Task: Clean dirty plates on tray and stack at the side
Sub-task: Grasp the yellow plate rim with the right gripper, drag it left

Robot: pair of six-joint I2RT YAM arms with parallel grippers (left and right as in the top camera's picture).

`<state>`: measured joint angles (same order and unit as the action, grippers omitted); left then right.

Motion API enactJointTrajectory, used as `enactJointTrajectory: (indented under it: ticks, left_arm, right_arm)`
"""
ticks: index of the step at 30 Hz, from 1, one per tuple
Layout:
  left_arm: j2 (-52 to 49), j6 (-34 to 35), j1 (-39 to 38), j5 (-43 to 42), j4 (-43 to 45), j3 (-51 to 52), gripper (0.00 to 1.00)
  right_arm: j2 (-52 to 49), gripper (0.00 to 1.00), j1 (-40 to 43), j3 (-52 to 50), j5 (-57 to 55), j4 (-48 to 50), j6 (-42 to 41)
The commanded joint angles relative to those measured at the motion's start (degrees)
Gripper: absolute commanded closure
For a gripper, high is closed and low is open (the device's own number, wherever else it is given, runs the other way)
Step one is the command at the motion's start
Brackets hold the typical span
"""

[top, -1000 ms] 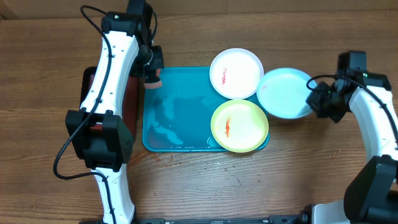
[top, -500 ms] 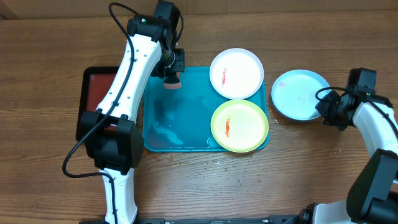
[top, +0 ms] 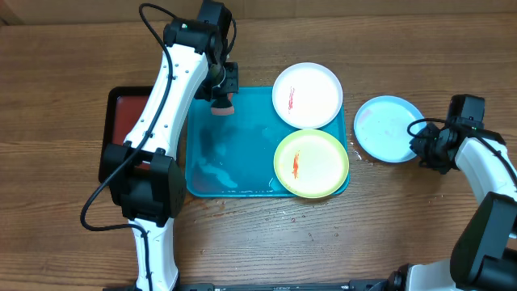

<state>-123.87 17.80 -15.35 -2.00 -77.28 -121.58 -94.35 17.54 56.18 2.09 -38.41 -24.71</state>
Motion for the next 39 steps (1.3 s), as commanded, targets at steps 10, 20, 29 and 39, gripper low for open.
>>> enactJointTrajectory:
  ticks: [10, 20, 29, 39]
  left_arm:
    - [0.1, -1.1, -0.1, -0.6, -0.8, -0.4, 0.96]
    - [0.1, -1.1, -0.1, -0.6, -1.0, -0.4, 0.96]
    - [0.1, -1.1, -0.1, -0.6, -1.1, -0.4, 0.96]
    - [0.1, -1.1, -0.1, -0.6, -1.4, -0.4, 0.96]
  right_arm:
    - [1.9, 0.65, -5.4, 13.7, 17.4, -19.9, 12.3]
    - [1.8, 0.64, -19.7, 6.5, 12.6, -19.0, 10.9]
    - [1.7, 0.64, -25.5, 1.7, 11.8, -15.4, 7.0]
    - [1.7, 0.76, -26.6, -2.4, 11.6, -11.8, 4.9]
